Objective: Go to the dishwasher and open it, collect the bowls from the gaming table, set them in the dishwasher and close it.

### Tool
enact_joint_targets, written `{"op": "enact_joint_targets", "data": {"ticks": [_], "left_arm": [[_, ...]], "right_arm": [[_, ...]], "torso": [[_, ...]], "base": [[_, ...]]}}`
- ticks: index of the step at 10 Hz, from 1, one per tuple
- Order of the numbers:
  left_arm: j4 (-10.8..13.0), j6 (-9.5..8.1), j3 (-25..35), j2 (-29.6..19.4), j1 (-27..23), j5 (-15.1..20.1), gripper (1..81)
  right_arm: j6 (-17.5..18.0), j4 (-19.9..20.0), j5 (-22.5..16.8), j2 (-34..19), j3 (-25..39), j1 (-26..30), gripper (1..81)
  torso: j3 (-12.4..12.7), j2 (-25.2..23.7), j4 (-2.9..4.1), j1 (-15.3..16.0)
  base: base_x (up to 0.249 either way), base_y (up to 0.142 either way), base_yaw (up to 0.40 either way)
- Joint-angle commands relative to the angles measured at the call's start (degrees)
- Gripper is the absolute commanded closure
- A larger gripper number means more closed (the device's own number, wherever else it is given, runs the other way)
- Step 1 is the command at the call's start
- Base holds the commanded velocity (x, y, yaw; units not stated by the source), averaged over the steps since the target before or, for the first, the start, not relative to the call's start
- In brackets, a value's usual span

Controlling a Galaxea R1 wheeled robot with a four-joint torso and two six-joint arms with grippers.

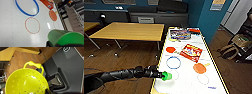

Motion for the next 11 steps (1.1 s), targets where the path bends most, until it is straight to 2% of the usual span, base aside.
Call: {"op": "enact_joint_targets", "data": {"ticks": [1, 4, 10, 11], "left_arm": [[4.11, 1.2, 9.65, -11.17, 0.54, -4.58, 81.1], [7.01, 1.2, 11.41, -14.6, 5.11, -5.47, 81.1], [13.35, 1.2, 10.97, -17.86, 13.9, -8.46, 81.1], [14.05, 1.2, 10.79, -18.39, 15.31, -8.55, 81.1]], "right_arm": [[-0.08, -2.22, -1.32, -1.72, 1.41, 0.14, 81.1], [-0.17, -2.31, -0.88, -1.8, 1.41, -0.3, 81.1], [-0.34, -2.31, -0.7, -1.54, 1.15, -0.74, 81.1], [-0.34, -2.31, -0.7, -1.45, 0.97, -0.66, 81.1]], "torso": [[2.63, 0.0, 0.0, 0.0], [5.94, 0.0, 0.0, 0.0], [12.98, -0.02, 0.0, -0.02], [11.23, -0.02, 0.0, -0.04]], "base": [[0.0, 0.0, 0.0], [0.0, 0.0, 0.0], [0.0, 0.0, 0.0], [0.0, 0.0, 0.0]]}}
